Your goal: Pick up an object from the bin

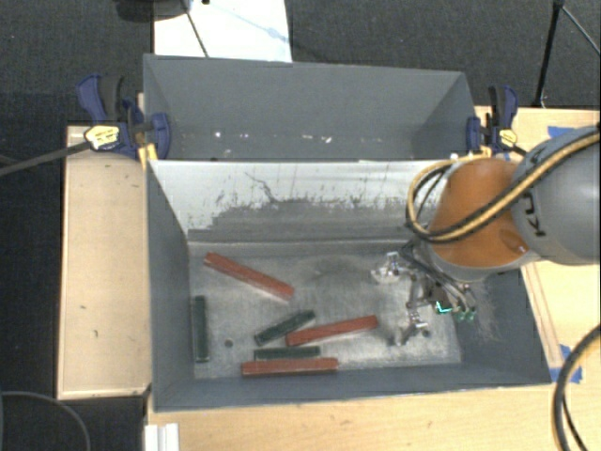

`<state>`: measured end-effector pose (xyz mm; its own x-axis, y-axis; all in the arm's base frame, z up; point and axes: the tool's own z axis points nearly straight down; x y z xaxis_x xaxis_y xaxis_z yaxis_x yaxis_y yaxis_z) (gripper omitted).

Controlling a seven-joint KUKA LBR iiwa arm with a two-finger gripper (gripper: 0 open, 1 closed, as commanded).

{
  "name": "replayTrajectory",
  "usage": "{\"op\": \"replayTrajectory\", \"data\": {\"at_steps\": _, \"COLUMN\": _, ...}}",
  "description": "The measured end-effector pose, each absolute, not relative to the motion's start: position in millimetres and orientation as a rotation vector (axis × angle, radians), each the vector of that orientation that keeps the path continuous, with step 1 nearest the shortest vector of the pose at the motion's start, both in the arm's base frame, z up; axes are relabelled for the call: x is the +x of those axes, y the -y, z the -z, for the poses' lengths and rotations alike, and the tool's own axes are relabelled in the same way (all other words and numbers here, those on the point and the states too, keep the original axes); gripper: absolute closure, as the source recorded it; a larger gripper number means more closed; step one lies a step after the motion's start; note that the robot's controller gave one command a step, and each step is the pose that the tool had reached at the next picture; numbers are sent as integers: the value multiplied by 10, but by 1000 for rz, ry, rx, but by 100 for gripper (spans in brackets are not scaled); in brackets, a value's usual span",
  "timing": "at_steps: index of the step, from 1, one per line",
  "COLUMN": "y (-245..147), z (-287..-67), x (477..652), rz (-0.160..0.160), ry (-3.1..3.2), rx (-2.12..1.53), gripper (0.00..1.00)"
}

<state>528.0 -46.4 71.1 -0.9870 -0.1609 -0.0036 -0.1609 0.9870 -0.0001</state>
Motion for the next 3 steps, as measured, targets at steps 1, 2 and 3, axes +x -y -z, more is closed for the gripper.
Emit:
{"op": "replayTrajectory", "data": {"at_steps": 1, "y": 65, "z": -779, "x": 5109, "rz": -2, "ry": -3133, "rx": 51, "gripper": 100}}
{"op": "replayTrajectory", "data": {"at_steps": 2, "y": 65, "z": -780, "x": 5110, "rz": -2, "ry": -3133, "rx": 48, "gripper": 100}}
{"op": "replayTrajectory", "data": {"at_steps": 3, "y": 286, "z": -2753, "x": 5382, "rz": 0, "ry": -3137, "rx": -163, "gripper": 100}}
